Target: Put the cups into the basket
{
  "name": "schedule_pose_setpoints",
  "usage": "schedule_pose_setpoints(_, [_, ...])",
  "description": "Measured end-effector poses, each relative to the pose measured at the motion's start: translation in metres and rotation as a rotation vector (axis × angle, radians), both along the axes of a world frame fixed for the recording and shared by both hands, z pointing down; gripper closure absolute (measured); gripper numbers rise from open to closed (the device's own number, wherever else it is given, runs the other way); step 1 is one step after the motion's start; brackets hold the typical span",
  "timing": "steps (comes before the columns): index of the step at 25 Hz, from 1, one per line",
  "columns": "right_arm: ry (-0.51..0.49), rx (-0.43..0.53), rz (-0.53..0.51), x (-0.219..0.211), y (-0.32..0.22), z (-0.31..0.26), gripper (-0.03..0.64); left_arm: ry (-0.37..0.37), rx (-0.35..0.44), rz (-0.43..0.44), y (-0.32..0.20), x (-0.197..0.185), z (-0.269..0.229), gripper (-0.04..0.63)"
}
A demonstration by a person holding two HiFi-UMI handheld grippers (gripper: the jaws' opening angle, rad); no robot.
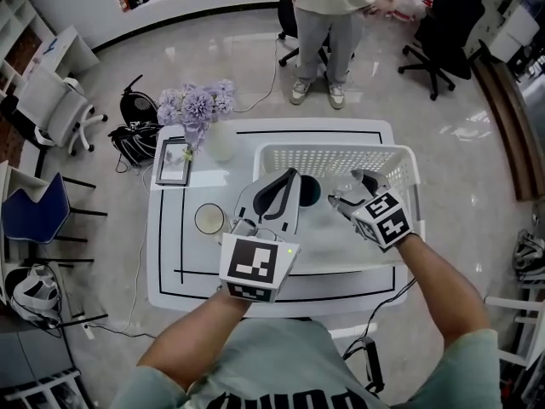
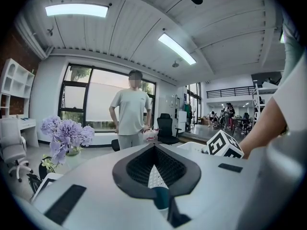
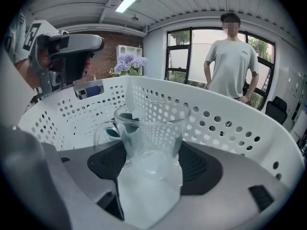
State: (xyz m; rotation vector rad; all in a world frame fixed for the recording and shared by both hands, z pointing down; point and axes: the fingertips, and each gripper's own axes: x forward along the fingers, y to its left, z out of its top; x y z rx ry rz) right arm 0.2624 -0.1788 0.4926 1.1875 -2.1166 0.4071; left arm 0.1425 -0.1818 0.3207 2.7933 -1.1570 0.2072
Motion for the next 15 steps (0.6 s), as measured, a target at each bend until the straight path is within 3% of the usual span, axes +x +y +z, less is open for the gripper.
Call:
schedule_pose_setpoints(7, [0.07,-0.058,-0.052,-0.002,-0.006,0.024,0.285,0.0,-0.014,0.0,-0.004,-0.002,0.004,0.592])
schedule_pose_setpoints(15, [0.076,-0.087,-0.05,-0.001,-0.011,0.044,0.285,-0.015,-0.022,0.009,-0.004,0.002,0.008,0.592])
